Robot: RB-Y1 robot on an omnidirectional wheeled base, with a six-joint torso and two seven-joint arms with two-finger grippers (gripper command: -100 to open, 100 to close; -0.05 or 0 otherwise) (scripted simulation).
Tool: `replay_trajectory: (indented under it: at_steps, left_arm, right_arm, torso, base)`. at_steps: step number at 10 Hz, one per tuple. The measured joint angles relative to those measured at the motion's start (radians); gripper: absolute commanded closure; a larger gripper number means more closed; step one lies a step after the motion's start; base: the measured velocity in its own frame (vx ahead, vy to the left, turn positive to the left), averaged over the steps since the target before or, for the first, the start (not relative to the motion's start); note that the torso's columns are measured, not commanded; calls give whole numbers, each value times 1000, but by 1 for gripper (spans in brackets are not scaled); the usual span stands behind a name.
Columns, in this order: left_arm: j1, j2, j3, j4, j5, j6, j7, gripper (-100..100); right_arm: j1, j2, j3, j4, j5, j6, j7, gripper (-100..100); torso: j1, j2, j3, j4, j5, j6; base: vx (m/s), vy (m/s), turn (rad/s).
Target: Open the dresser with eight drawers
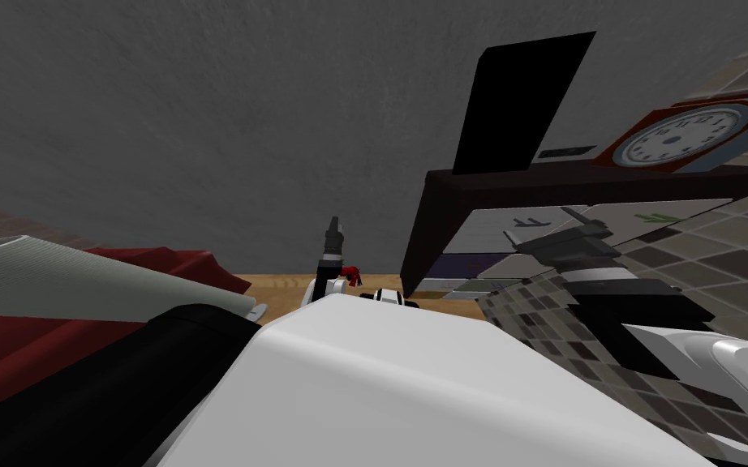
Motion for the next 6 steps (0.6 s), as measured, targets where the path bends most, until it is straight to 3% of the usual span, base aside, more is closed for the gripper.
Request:
replay_trajectory:
  at_steps: [1,3,6]
  left_arm:
    - [0,0,0,0,0,0,0,0]
    - [0,0,0,0,0,0,0,0]
    - [-1,0,0,0,0,0,0,0]
  right_arm:
    - [1,-2,-1,-1,-1,2,-3,100]
    - [-10,24,7,4,7,-8,14,100]
    - [14,0,-8,-18,-5,-14,-5,100]
  torso:
    - [0,2,1,0,0,0]
    - [0,1,2,-2,-2,-1]
    - [1,6,4,3,1,1]
  base:
    - [-60,-35,49]
    - [-62,-19,-35]
    - [-174,-15,-85]
